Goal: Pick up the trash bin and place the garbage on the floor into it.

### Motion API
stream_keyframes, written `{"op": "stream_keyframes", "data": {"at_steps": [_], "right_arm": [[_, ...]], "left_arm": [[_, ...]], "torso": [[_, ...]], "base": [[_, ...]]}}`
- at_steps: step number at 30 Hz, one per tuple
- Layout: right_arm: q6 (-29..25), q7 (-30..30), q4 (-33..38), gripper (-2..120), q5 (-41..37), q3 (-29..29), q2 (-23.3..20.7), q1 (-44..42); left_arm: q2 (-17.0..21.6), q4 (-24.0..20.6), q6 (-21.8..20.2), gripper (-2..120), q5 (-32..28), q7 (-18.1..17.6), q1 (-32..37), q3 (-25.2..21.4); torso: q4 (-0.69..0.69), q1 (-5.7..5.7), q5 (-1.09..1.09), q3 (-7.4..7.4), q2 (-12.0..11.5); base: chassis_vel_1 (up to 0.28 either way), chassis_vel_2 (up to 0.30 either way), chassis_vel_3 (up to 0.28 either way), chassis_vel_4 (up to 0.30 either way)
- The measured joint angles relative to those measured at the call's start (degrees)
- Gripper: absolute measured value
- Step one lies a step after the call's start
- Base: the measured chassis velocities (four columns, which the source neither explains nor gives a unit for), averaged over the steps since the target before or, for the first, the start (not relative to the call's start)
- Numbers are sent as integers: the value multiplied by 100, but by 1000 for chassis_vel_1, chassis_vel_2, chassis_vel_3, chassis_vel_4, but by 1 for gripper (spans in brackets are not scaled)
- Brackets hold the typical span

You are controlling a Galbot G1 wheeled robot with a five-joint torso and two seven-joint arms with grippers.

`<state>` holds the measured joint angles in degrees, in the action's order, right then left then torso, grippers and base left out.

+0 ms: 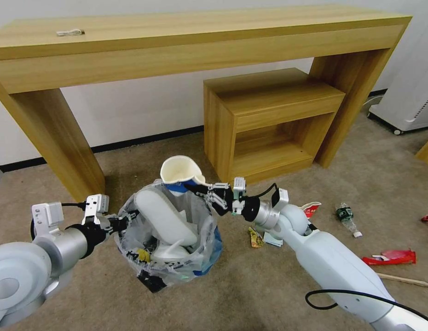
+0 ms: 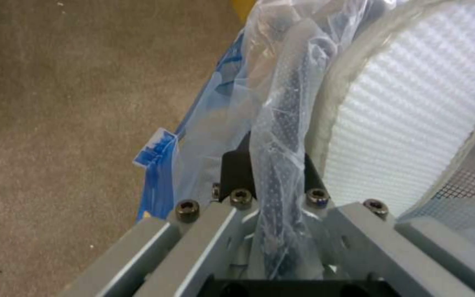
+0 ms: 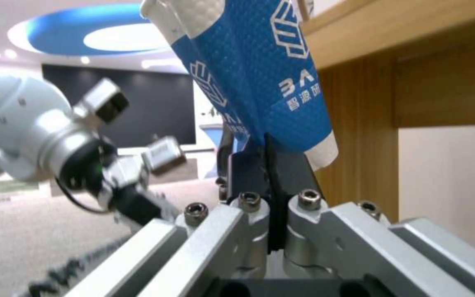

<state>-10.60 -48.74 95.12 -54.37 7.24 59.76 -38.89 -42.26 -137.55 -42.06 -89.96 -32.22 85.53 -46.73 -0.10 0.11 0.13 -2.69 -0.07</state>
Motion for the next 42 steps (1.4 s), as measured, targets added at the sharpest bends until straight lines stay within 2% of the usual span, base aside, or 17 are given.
{"op": "stream_keyframes", "data": {"at_steps": [14,26,36,38,41,42], "right_arm": [[33,-198,69,0,-73,83,-13,-88],[54,-891,82,0,149,193,-140,-290],[56,-928,46,0,236,215,-139,-321],[56,-880,51,4,235,213,-147,-321],[56,-837,81,19,225,183,-175,-345],[56,-837,81,19,225,183,-175,-345]], "left_arm": [[11,26,0,1,7,-22,3,-10],[34,129,-1,1,35,-22,-57,-13],[34,130,-4,1,31,-9,-63,-21],[34,129,-4,1,31,-9,-63,-21],[33,129,-7,1,35,-6,-62,-21],[33,129,-7,1,35,-6,-62,-21]], "torso": [[0,0,0,0,0],[0,0,0,1,0],[0,0,0,1,0],[0,0,0,1,0],[0,0,0,1,0],[0,0,0,1,0]], "base": [[0,0,0,0],[0,0,0,0],[0,0,0,0],[0,0,0,0],[0,0,0,0],[0,0,0,0]]}}
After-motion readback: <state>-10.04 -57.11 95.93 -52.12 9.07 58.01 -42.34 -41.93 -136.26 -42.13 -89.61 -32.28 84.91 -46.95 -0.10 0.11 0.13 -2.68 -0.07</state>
